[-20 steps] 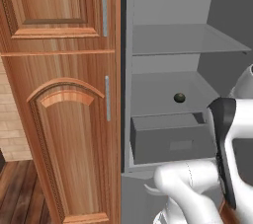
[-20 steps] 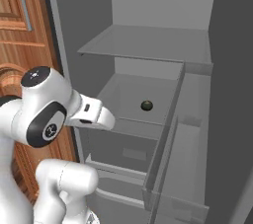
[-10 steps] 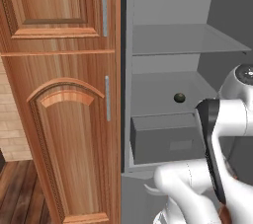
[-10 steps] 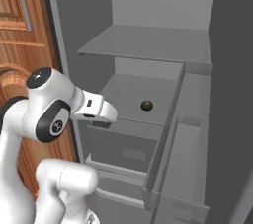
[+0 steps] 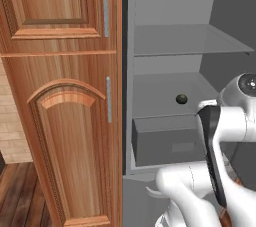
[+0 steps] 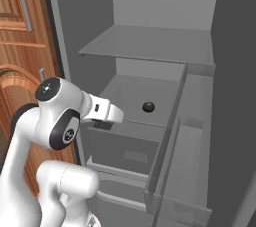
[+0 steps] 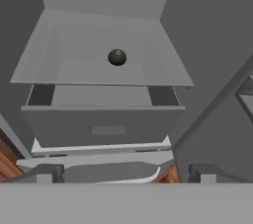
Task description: Place the cold items (lime and squash) from the fridge in one tupperware on the dining counter. Place the warm items (hot dog and kebab skewer) in the stove area in another tupperware.
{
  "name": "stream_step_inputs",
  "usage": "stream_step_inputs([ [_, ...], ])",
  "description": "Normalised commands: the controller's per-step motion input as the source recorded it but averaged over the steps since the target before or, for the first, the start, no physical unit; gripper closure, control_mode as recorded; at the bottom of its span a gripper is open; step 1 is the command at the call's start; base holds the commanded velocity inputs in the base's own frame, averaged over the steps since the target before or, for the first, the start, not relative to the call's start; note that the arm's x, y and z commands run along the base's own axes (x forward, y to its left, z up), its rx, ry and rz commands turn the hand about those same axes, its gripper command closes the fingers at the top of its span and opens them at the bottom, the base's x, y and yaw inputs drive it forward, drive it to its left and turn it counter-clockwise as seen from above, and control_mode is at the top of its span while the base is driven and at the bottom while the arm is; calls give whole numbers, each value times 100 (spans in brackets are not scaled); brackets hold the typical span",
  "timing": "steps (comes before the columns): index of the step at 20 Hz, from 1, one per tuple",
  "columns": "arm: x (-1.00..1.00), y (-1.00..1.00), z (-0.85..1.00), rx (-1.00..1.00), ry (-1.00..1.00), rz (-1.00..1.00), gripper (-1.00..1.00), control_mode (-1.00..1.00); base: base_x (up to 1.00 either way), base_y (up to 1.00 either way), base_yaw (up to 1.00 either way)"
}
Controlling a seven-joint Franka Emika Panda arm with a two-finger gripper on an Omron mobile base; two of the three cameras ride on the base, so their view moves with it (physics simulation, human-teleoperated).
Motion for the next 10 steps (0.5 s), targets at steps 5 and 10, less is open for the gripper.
stream_step_inputs([
  [5, 35, -7, 0, 0, 0, 3, -100, -100, 0, 0, 0],
  [10, 33, -15, -15, 0, 0, 3, -100, -100, 0, 0, 0],
])
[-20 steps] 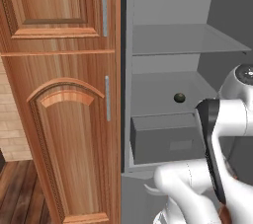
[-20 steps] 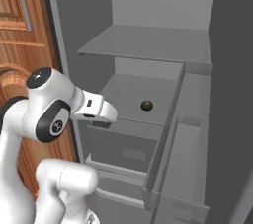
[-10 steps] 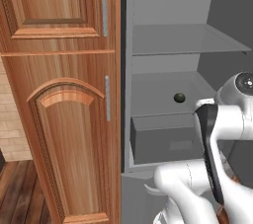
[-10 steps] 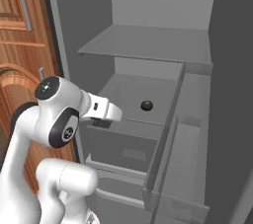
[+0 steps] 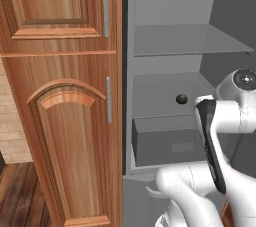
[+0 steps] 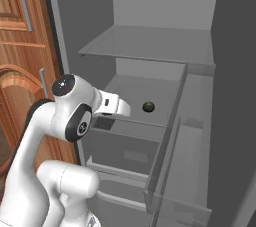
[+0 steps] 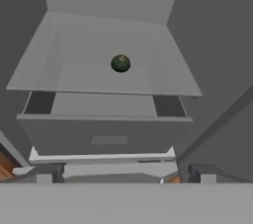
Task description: Place the cold items (lime and squash) from the fridge in one tupperware on the dining counter. Place the warm items (hot dog and kebab skewer) in the stove area in another tupperware.
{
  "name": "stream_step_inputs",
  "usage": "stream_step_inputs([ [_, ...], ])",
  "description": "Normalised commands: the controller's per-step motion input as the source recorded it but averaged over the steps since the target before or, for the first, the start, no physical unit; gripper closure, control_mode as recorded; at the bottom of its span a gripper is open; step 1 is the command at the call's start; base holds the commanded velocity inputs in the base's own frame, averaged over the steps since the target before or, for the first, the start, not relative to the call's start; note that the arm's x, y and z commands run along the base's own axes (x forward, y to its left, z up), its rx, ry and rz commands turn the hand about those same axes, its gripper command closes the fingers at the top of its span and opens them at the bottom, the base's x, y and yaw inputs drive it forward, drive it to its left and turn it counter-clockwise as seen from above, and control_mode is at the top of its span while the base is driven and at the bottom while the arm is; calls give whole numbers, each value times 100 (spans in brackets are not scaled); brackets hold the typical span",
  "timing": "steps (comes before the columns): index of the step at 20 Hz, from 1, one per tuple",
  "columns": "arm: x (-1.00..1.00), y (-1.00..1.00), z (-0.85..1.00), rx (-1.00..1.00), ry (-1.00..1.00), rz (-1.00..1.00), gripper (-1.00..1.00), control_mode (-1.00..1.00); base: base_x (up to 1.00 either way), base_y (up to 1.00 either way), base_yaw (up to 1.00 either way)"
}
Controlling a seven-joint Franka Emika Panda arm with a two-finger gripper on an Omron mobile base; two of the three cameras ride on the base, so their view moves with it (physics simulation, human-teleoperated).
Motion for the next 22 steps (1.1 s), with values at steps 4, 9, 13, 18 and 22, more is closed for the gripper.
stream_step_inputs([
  [4, 39, -12, -26, 0, 0, 2, -100, -100, 0, 0, 0],
  [9, 47, -11, -28, 0, 0, 2, -100, -100, 0, 0, 0],
  [13, 54, -6, -21, 1, 0, 3, -100, -100, 0, 0, 0],
  [18, 54, -10, -22, 3, 0, 4, -100, -100, 0, 0, 0],
  [22, 46, -25, -30, 5, 0, 4, -100, -100, 0, 0, 0],
])
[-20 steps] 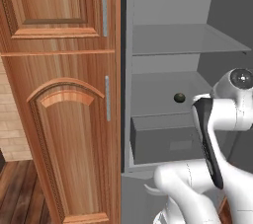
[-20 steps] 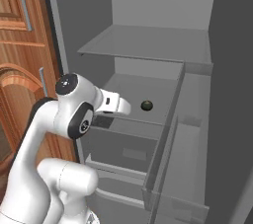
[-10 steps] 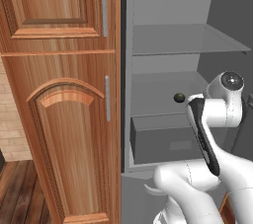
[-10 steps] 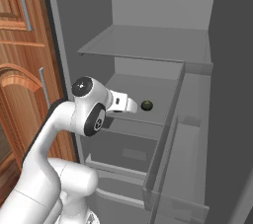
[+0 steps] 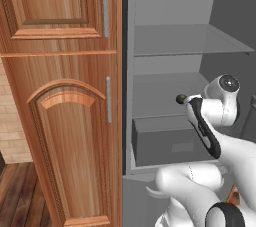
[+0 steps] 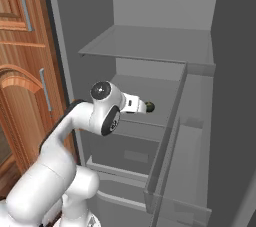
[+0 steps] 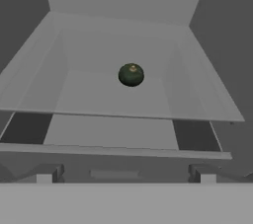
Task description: Place the cold items (lime and squash) from the fridge in one tupperware on the dining counter. Place the warm items (hot dog and kebab skewer) in the stove area in another tupperware.
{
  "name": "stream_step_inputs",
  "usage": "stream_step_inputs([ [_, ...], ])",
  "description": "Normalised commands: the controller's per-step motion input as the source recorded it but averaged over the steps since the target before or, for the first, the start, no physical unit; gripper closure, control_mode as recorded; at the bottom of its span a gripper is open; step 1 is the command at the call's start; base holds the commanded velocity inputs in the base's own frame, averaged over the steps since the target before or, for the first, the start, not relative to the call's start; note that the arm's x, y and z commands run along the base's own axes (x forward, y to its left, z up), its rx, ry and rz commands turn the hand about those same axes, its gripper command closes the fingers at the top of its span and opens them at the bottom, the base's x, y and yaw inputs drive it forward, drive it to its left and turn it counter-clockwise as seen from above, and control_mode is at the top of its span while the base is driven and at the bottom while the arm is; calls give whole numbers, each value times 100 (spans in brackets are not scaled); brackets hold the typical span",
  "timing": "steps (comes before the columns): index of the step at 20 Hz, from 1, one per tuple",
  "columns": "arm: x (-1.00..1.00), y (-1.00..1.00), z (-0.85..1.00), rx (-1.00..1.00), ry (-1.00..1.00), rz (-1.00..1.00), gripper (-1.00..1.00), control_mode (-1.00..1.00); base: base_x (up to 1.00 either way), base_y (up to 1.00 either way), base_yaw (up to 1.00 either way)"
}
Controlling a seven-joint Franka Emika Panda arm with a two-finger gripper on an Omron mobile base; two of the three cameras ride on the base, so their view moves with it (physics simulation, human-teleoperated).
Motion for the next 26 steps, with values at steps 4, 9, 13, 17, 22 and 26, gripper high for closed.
stream_step_inputs([
  [4, 48, -19, -28, 4, 0, 3, -100, -100, 0, 0, 0],
  [9, 53, -3, -20, 0, 0, 2, -100, -100, 0, 0, 0],
  [13, 59, 0, -19, 0, 0, 0, -100, -100, 0, 0, 0],
  [17, 50, -6, -29, 0, 2, 0, -100, -100, 0, 0, 0],
  [22, 35, -26, -29, 1, 0, 0, -100, -100, 0, 0, 0],
  [26, 30, -27, -24, 1, 0, 0, -100, -100, 0, 0, 0],
])
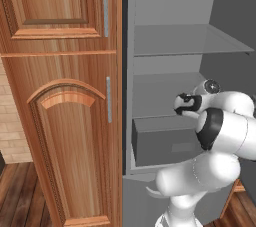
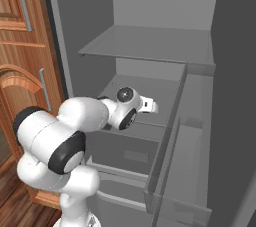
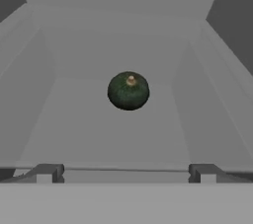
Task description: Place the cold items (lime and squash) from the fridge in one tupperware on the dining counter. Place the warm items (hot dog and kebab skewer) in the stove area in another tupperware.
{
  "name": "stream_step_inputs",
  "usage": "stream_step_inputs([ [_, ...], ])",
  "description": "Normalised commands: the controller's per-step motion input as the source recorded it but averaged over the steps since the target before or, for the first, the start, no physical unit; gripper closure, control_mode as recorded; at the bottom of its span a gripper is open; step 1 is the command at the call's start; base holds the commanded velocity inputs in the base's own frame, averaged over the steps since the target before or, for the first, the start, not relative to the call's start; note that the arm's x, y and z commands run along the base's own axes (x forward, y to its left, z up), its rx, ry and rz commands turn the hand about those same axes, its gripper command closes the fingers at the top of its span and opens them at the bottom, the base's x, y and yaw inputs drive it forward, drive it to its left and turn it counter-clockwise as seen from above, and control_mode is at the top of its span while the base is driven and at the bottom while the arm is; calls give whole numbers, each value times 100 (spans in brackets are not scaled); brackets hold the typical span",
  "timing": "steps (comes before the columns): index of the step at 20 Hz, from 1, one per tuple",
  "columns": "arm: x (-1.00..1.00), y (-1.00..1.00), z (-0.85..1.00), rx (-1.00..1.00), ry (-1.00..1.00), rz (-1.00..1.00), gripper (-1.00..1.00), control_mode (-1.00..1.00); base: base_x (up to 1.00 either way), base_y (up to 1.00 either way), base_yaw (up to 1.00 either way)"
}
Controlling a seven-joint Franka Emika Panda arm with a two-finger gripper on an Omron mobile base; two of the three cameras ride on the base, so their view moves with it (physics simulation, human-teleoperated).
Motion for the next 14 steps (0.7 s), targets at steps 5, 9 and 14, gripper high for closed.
stream_step_inputs([
  [5, 33, -19, -14, 2, 0, 0, -100, -100, 0, 0, 0],
  [9, 42, -7, -10, 2, 0, 0, -100, -100, 0, 0, 0],
  [14, 46, -7, -18, 1, 0, 0, -100, -100, 0, 0, 0],
])
